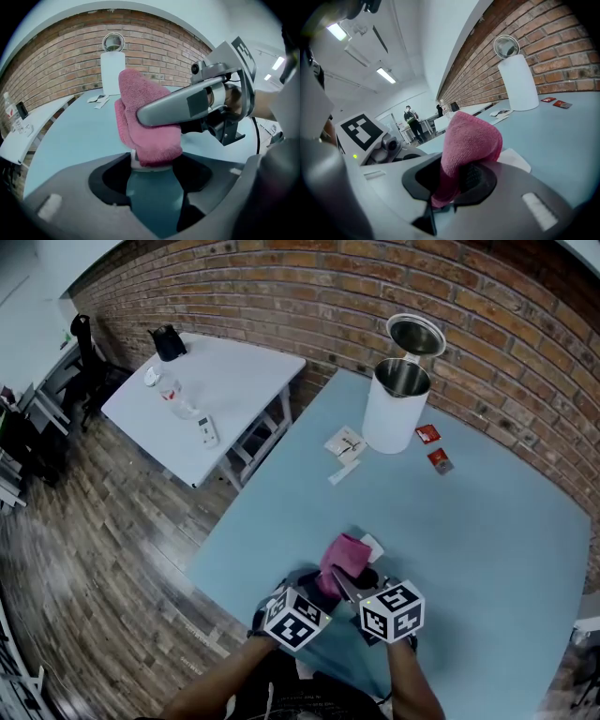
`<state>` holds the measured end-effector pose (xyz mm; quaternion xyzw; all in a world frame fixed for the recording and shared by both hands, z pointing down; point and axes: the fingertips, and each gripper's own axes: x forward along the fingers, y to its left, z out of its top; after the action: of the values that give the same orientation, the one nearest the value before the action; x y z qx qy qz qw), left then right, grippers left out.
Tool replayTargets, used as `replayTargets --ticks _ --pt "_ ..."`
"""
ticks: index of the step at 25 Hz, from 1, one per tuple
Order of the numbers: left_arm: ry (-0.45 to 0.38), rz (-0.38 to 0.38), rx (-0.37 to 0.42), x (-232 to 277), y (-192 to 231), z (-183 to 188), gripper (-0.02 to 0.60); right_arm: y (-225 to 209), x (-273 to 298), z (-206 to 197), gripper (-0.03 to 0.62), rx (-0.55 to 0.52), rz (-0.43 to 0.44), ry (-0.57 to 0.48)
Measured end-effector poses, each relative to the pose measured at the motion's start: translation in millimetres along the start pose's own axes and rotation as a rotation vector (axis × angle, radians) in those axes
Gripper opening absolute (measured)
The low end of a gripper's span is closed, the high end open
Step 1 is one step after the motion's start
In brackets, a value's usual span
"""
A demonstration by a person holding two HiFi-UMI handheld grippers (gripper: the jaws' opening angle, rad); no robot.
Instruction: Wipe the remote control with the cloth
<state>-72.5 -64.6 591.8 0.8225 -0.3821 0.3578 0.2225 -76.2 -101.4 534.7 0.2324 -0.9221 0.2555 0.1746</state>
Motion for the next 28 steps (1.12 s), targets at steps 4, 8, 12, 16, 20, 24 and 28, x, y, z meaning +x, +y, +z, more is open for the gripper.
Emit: replayTargets --ticks 4,8,12,16,20,24,28 --pt "0.015 -0.029 0.026 -1 0 -2 0.279 -6 -1 -2 0.067 0.013 -0.02 -0.001" --pt "0.018 -0.035 0.036 -2 -1 -2 0.278 -18 -6 1 0.067 0.034 -0.05 -0.014" --pt "0.021 -0.038 0.04 0 -1 -2 0.278 -35 -11 7 0.067 0.071 -0.102 -0.042" --pt "0.031 -0.041 0.04 -1 -1 -3 0.279 -46 -14 10 0.067 0.098 -0.142 -0.065" --pt "0.035 -0.043 0.042 -1 -1 -3 0.279 -56 -17 12 0.067 0.114 -0.174 -0.082" --pt "0.034 -0.047 0.044 -2 -1 -4 0.278 -72 -24 15 0.067 0.176 -0.224 -0.125" --pt "0.033 -0.05 0.046 -2 -1 -4 0.279 -88 -31 19 0.067 0.229 -0.256 -0.167"
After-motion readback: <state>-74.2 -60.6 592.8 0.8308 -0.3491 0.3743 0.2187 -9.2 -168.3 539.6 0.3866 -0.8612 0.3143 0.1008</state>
